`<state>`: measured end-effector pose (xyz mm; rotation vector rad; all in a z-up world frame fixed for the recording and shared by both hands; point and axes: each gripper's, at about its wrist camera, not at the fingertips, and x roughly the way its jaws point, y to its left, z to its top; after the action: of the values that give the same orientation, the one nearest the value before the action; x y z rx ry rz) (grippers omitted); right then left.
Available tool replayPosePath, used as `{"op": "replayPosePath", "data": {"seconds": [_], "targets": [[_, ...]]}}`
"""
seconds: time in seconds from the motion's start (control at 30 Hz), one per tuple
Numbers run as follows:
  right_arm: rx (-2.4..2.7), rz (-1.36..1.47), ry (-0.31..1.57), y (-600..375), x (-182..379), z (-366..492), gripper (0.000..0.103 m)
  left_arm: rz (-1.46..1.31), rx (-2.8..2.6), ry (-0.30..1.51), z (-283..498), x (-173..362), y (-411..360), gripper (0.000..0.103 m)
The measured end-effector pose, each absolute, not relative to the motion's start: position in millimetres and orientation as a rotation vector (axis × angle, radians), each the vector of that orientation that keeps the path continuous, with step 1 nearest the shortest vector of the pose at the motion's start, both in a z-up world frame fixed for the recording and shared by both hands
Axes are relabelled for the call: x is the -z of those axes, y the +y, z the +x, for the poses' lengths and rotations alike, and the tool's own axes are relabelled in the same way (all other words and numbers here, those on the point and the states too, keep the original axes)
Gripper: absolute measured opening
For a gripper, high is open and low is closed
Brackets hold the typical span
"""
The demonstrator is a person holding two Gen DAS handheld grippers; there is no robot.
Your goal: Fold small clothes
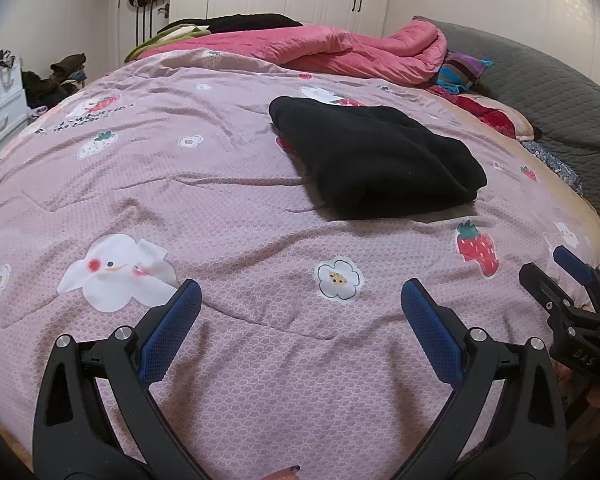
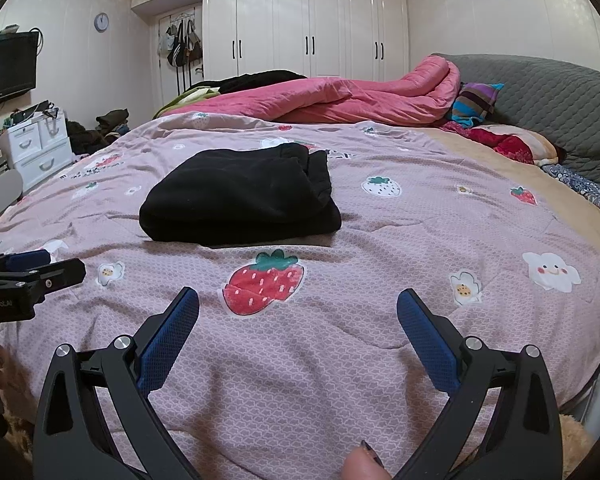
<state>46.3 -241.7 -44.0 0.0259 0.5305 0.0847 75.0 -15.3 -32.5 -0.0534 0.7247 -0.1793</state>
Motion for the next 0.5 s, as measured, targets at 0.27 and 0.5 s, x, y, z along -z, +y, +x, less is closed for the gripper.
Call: {"op": "replayPosePath", "data": {"seconds": [0.27, 0.5], "targets": [[-0.083, 0.025, 0.532, -242.6, 44.3, 45.2, 0.099, -0.052, 0.174, 0.724, 74.5, 31.4, -14.6, 0.094], [-0.082, 0.025, 0.532, -243.4, 44.5, 44.6, 0.099, -0.054, 0.174, 0.723, 73.6, 30.9, -13.8, 0.094]]}}
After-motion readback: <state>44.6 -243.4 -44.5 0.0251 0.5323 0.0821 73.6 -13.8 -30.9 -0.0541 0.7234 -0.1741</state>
